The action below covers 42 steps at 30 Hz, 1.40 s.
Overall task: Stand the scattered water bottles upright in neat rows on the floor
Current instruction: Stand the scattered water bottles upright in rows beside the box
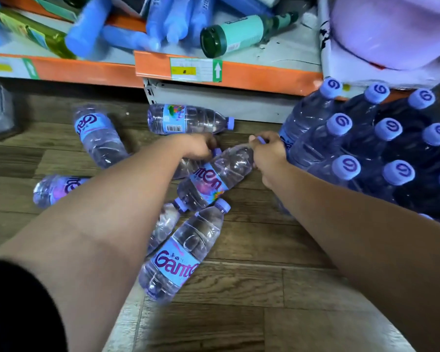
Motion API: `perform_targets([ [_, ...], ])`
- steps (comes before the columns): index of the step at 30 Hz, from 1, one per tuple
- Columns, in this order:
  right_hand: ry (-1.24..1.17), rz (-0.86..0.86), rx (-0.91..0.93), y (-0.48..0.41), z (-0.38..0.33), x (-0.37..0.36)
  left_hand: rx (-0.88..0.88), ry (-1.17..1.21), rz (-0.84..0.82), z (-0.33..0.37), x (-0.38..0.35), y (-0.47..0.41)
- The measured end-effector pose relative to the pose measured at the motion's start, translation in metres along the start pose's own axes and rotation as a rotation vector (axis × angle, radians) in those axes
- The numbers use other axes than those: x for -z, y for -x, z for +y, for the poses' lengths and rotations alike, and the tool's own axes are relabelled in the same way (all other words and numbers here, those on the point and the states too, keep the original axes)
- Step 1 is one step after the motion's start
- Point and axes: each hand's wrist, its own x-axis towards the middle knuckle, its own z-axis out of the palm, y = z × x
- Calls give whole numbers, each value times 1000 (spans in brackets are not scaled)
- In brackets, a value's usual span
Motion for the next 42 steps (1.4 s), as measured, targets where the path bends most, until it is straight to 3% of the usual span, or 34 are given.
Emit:
perform_targets([
  [2,45,9,41,7,-4,4,-46,66,1,-3,-6,3],
  [6,155,0,155,27,-18,19,-33,-40,31,-9,-20,6],
  [10,371,-65,407,54,-30,37,-14,-516,246,1,-40,27],
  [13,461,-94,505,66,-33,46,-67,-659,441,9,-43,42],
  [23,706,-123,718,81,-54,78,-55,-187,682,13,22,96],
  [29,751,-85,743,54,-83,94,-109,4,773,20,32,100],
  [35,749,-71,797,24,-99,98,-233,-27,784,65,51,85],
  [42,814,-57,820,1,-106,90,-228,-107,663,76,40,62],
])
